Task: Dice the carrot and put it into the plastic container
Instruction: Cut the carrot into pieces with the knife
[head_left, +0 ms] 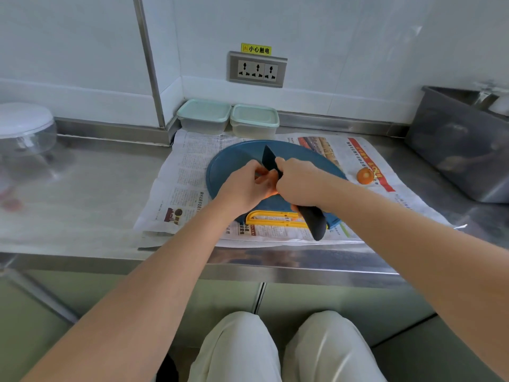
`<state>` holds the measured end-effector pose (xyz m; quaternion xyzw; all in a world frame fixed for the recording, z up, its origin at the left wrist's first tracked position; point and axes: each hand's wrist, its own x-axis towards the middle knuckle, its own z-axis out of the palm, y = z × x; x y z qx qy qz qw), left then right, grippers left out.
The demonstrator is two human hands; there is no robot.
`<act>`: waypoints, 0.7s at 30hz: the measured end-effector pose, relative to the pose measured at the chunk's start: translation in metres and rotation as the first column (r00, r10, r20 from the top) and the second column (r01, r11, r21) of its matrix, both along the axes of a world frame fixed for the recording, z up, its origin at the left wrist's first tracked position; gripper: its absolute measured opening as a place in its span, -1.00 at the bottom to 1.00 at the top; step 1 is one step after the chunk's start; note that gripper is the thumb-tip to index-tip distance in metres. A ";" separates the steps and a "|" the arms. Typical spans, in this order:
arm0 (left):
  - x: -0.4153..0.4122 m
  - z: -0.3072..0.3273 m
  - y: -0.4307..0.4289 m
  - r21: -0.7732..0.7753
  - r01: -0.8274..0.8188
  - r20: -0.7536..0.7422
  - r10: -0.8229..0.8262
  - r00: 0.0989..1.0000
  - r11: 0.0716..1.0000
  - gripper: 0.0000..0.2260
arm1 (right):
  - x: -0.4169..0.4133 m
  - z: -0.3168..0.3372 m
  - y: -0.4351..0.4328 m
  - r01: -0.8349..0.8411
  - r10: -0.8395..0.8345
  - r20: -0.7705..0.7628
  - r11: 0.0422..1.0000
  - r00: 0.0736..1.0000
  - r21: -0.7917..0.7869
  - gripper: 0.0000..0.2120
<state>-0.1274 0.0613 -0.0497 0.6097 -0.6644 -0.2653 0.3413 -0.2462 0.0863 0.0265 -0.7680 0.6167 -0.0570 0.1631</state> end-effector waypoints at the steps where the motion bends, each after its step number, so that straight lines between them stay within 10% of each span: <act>1: 0.001 -0.001 0.000 -0.009 -0.003 0.006 0.003 1.000 1.000 -0.73 | 0.002 -0.007 0.001 0.018 -0.018 0.015 1.000 1.000 -0.007 -0.63; 6: 0.007 -0.004 -0.003 0.001 -0.032 -0.006 0.032 0.999 0.999 -0.63 | 0.010 -0.045 0.005 0.031 -0.032 0.081 0.999 0.996 0.015 -0.26; 21: 0.003 0.001 0.000 0.067 -0.049 0.006 0.049 0.999 0.997 -0.73 | -0.034 0.004 -0.006 0.023 -0.062 0.356 0.993 0.932 0.112 -0.38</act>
